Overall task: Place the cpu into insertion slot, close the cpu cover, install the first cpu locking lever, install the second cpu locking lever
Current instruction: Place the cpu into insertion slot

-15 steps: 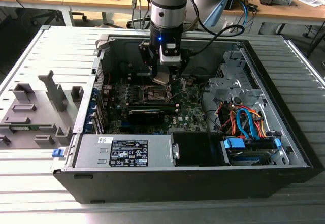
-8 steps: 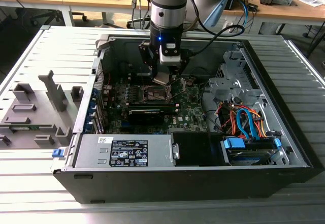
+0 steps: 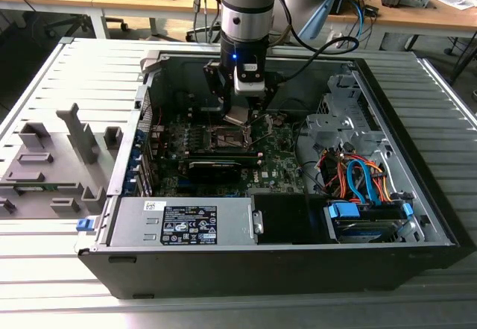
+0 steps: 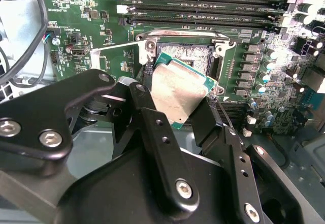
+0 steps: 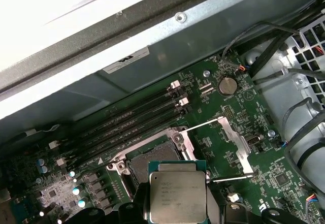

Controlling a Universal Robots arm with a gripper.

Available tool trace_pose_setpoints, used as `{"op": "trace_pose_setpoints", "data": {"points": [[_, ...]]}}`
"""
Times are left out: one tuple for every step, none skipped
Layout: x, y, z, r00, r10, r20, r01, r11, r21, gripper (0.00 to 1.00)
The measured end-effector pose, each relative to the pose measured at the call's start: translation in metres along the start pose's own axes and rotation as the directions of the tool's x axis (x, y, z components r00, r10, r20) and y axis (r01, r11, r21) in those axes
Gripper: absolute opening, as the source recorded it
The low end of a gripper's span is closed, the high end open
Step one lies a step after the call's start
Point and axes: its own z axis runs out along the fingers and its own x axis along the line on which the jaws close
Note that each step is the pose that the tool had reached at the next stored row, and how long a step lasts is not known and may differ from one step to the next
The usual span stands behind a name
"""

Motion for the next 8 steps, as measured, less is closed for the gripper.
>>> {"op": "trace_pose_setpoints", "data": {"points": [[0.0000,0.0000,0.0000,1.0000,0.001,0.0002,-0.001,1.0000,0.0004,0.54],[0.0000,0.0000,0.0000,1.0000,0.001,0.0005,-0.001,1.0000,0.0010,0.54],[0.0000,0.0000,0.0000,1.0000,0.001,0.0007,-0.001,1.0000,0.0014,0.54],[0.0000,0.0000,0.0000,1.0000,0.002,0.0009,-0.002,1.0000,0.0019,0.54],[0.0000,0.0000,0.0000,1.0000,0.002,0.0012,-0.002,1.0000,0.0022,0.54],[0.0000,0.0000,0.0000,1.0000,0.003,0.0016,-0.003,1.0000,0.0031,0.54],[0.0000,0.0000,0.0000,1.0000,0.004,0.0019,-0.004,1.0000,0.0037,0.54],[0.0000,0.0000,0.0000,1.0000,0.005,0.0020,-0.005,1.0000,0.0040,0.54]]}}
